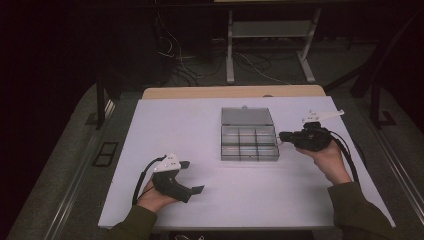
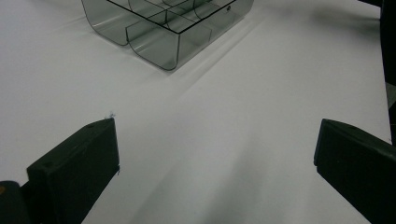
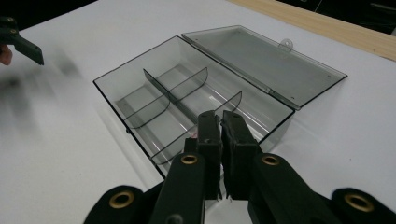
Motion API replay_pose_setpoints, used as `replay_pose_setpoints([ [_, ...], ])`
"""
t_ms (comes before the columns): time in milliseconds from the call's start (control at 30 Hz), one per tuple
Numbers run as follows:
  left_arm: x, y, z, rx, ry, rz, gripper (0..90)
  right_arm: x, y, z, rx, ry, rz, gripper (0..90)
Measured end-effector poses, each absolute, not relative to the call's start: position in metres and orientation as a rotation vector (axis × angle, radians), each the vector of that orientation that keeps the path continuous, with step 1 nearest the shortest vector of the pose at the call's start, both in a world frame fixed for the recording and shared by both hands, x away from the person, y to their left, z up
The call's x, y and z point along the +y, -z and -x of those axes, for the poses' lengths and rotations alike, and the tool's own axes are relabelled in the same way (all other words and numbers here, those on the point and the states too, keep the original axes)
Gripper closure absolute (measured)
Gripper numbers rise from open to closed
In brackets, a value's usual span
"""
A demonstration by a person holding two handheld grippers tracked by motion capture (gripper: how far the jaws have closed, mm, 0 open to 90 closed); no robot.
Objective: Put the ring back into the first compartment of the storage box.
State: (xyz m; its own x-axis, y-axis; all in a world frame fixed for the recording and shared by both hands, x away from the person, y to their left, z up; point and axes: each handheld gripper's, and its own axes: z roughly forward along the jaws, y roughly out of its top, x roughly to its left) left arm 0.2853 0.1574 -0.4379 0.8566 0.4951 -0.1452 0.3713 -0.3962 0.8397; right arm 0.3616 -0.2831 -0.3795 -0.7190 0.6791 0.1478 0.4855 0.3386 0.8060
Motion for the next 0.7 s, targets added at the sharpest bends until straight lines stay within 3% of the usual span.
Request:
replay_pose_setpoints([
  [700,0.157,0.438,-0.285,0.631,-0.15,-2.018,0.0,-0.256,0.372,-0.385,2.39,-1.343,-1.057,85.8],
])
